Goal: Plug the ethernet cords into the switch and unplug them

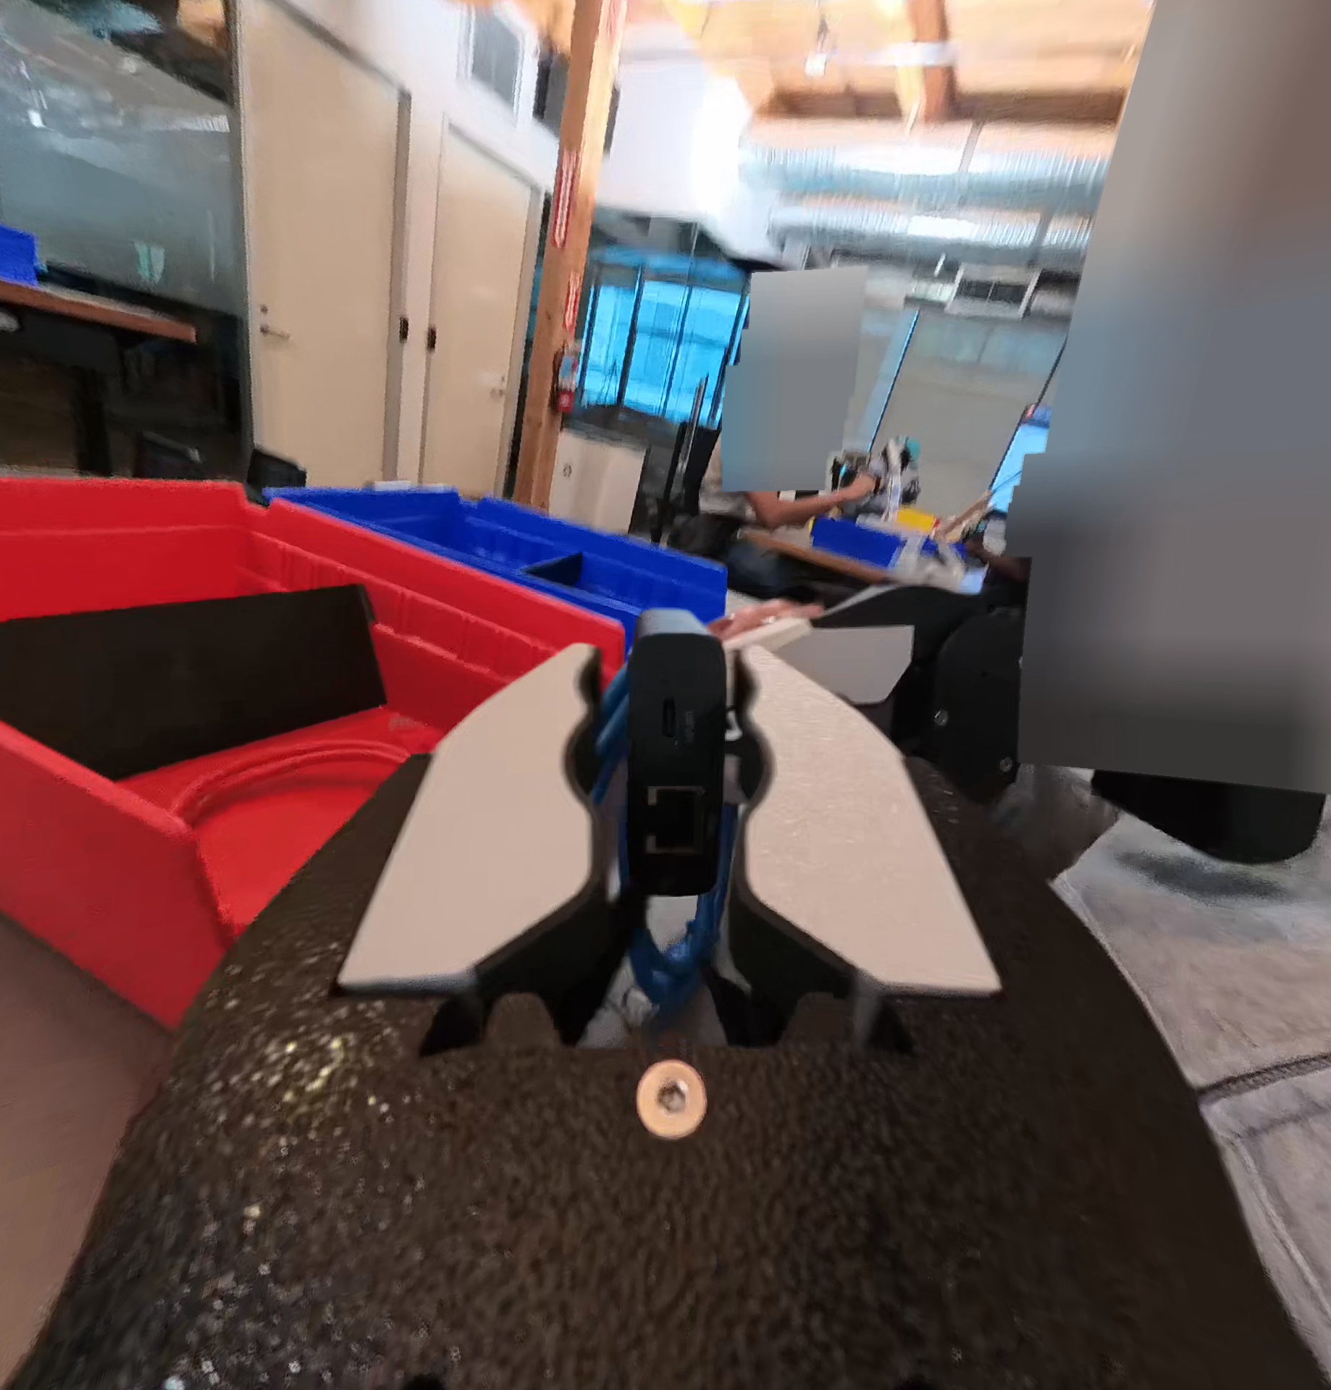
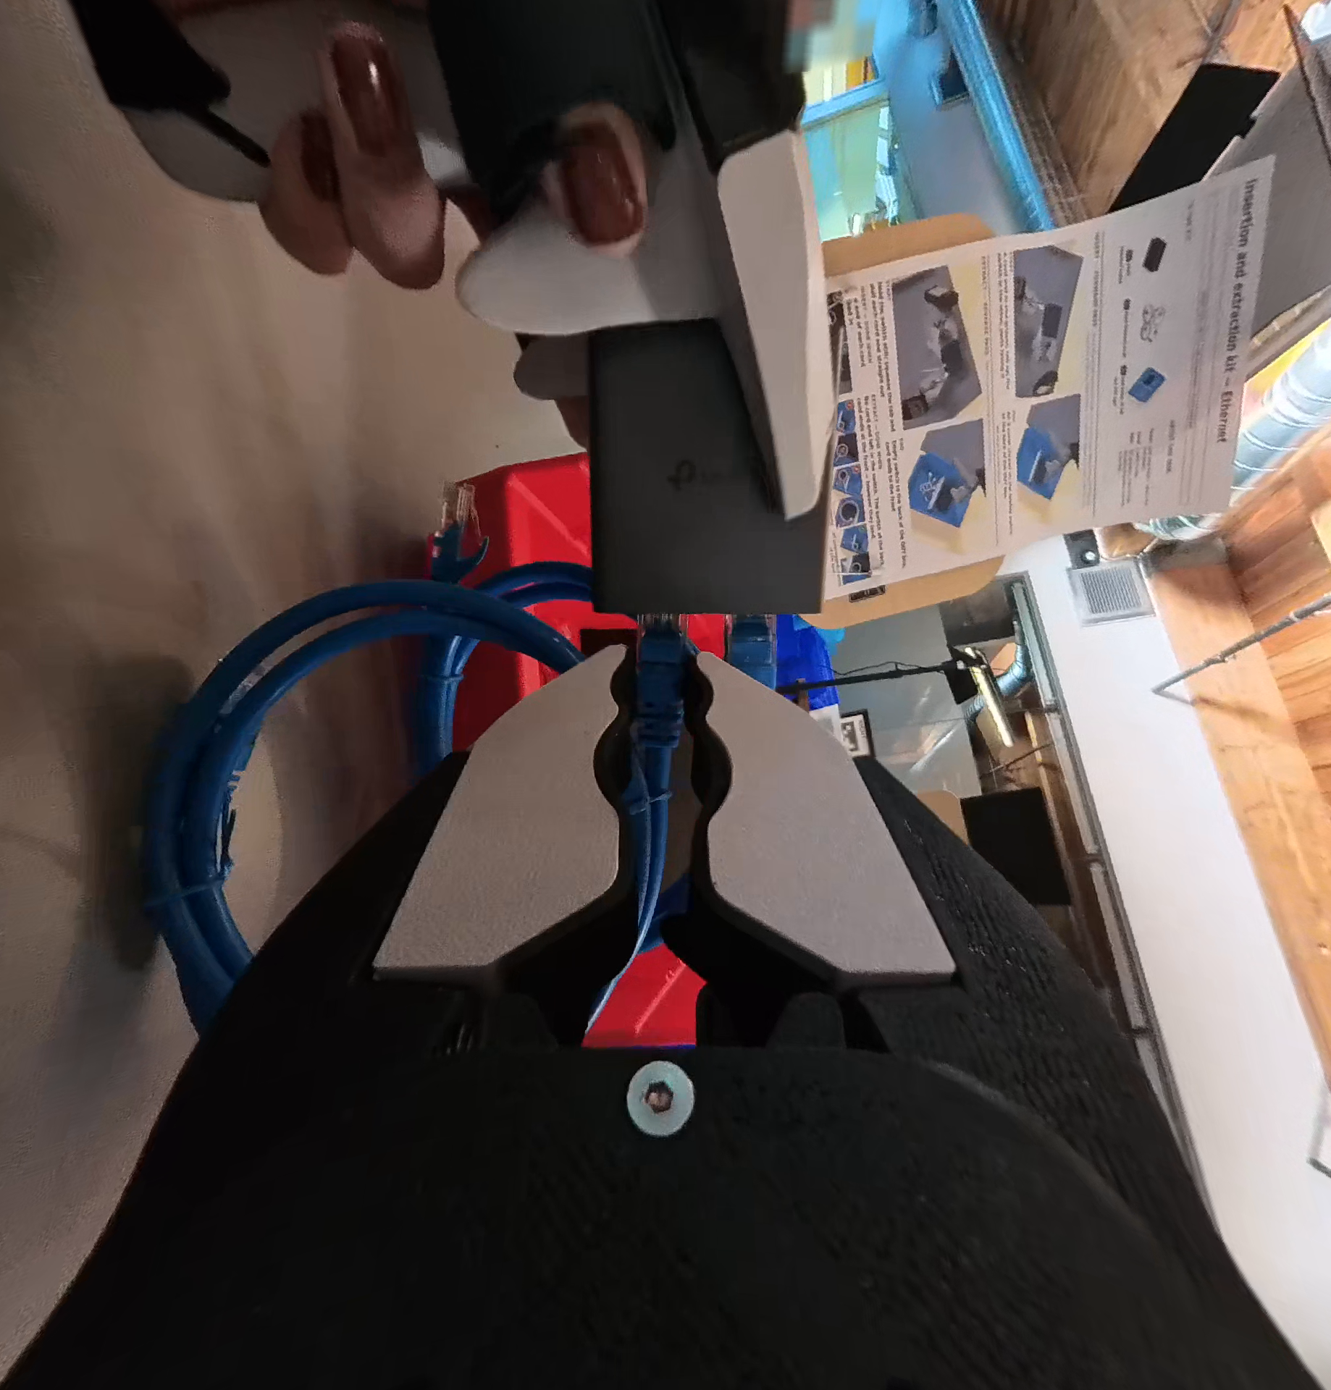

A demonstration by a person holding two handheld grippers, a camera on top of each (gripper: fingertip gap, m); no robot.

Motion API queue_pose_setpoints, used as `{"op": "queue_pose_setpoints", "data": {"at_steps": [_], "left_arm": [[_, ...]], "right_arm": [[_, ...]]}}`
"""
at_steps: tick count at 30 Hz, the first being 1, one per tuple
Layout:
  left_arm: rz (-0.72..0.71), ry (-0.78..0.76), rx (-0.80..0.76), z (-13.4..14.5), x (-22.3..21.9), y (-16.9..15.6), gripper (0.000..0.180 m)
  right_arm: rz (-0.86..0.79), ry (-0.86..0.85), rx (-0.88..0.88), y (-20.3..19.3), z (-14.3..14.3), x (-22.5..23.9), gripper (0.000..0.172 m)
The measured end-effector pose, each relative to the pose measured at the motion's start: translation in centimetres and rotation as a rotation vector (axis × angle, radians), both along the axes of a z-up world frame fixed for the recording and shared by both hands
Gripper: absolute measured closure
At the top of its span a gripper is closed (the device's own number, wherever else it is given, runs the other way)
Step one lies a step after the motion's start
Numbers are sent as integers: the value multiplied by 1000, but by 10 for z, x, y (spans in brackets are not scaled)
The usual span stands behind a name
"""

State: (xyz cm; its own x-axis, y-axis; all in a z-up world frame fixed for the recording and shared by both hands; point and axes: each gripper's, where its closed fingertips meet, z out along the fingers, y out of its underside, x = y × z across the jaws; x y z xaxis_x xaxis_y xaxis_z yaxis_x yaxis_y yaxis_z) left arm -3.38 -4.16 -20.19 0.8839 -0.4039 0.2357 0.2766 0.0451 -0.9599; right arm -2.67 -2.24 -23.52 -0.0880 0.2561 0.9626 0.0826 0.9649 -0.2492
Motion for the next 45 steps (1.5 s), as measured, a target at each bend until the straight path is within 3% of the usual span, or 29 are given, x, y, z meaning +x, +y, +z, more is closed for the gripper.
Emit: {"op": "queue_pose_setpoints", "data": {"at_steps": [1,3,10,14,20,24,28,33,38,45], "left_arm": [[-2,42,-55,-7,2,2,141],[-5,106,-72,-10,7,0,159],[-45,175,-134,-19,12,-10,159],[-159,87,-97,-16,18,-19,159],[-131,25,-85,-15,14,-12,159],[-196,-19,-98,-14,18,-14,159],[-170,-5,-121,-18,15,-8,156],[-178,-66,-100,-15,14,-6,157],[-94,-75,-143,-23,11,-1,156],[-73,-232,-69,-12,-1,-1,159]], "right_arm": [[4,4,6,-1,0,1,161],[8,11,31,-4,1,2,161],[76,12,131,-13,3,9,162],[165,-16,95,-25,6,17,161],[100,-48,90,-17,6,13,162],[181,-41,29,-22,7,17,162],[119,-39,87,-16,4,12,162],[133,-25,57,-16,6,12,162],[123,-86,13,-7,-2,8,161],[93,8,-37,-6,11,9,157]]}}
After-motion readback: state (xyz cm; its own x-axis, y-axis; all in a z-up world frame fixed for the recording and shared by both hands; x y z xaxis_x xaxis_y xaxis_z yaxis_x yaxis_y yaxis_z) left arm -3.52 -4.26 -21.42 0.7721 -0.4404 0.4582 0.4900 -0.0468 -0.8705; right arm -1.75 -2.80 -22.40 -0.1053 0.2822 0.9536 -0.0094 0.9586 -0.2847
